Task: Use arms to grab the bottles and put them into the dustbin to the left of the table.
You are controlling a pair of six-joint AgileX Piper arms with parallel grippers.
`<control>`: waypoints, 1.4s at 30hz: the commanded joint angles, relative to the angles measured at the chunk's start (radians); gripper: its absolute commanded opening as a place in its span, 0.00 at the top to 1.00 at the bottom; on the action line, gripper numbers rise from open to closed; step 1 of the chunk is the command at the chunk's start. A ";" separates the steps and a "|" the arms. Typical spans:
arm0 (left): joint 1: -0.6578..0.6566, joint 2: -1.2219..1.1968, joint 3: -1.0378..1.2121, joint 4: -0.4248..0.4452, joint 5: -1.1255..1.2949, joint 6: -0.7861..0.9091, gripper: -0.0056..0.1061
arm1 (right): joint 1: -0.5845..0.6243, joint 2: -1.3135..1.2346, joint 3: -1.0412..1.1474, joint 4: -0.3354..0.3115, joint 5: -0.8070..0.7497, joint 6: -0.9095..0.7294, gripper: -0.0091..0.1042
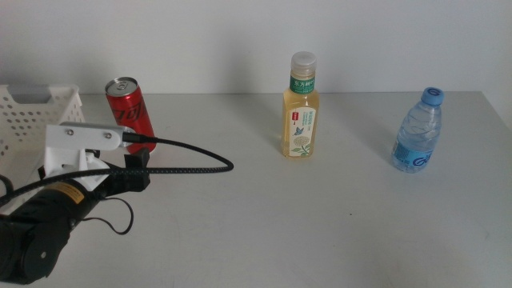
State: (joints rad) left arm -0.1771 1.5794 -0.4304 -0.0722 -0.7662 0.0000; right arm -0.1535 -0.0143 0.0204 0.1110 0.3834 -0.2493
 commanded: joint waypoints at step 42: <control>0.091 0.315 -0.331 0.072 -0.192 -0.108 0.11 | -0.003 -0.021 -0.001 -0.005 -0.068 -0.008 0.09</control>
State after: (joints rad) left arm -0.0880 1.9320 -0.7390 0.0129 -0.8617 -0.0924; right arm -0.1535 -0.0143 0.0204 0.1110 0.3834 -0.2493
